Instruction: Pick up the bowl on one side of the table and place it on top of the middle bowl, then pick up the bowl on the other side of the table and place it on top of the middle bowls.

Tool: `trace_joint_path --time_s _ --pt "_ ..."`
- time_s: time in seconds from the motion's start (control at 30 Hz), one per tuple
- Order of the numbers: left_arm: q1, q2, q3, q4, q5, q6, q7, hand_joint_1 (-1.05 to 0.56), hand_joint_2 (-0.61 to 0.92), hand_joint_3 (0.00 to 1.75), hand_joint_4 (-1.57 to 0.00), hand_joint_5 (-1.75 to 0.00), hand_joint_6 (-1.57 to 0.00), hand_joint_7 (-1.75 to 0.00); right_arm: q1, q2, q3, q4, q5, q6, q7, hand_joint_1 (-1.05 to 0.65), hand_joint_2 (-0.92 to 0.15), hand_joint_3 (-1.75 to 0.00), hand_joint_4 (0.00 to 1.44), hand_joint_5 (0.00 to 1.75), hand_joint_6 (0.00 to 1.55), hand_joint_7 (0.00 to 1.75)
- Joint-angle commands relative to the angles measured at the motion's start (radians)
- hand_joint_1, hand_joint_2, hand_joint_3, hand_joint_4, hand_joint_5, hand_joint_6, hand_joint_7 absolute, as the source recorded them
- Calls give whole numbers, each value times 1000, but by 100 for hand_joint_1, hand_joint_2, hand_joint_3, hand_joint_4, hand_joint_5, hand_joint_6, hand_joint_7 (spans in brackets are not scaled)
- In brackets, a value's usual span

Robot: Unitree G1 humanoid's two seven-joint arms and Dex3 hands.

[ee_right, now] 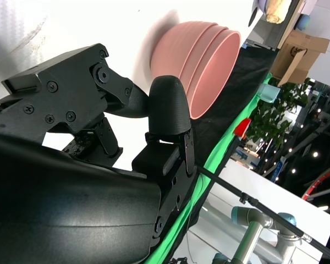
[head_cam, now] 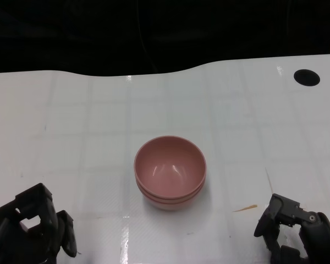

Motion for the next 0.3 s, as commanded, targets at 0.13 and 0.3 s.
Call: trace_joint_path --time_s 0.13,0.3 --pt "-4 5 10 15 -9 -22 -20 -2 53 130 -91 -175 -77 -175 -3 -11 -17 5 0 -9 -14 -18 -61 -109 87 175 74 156" --pt "5 1 3 18 2 -29 -20 -4 53 130 -91 -175 -78 -175 -7 -19 -18 31 -10 -34 -25 -18 -61 -109 86 175 74 157"
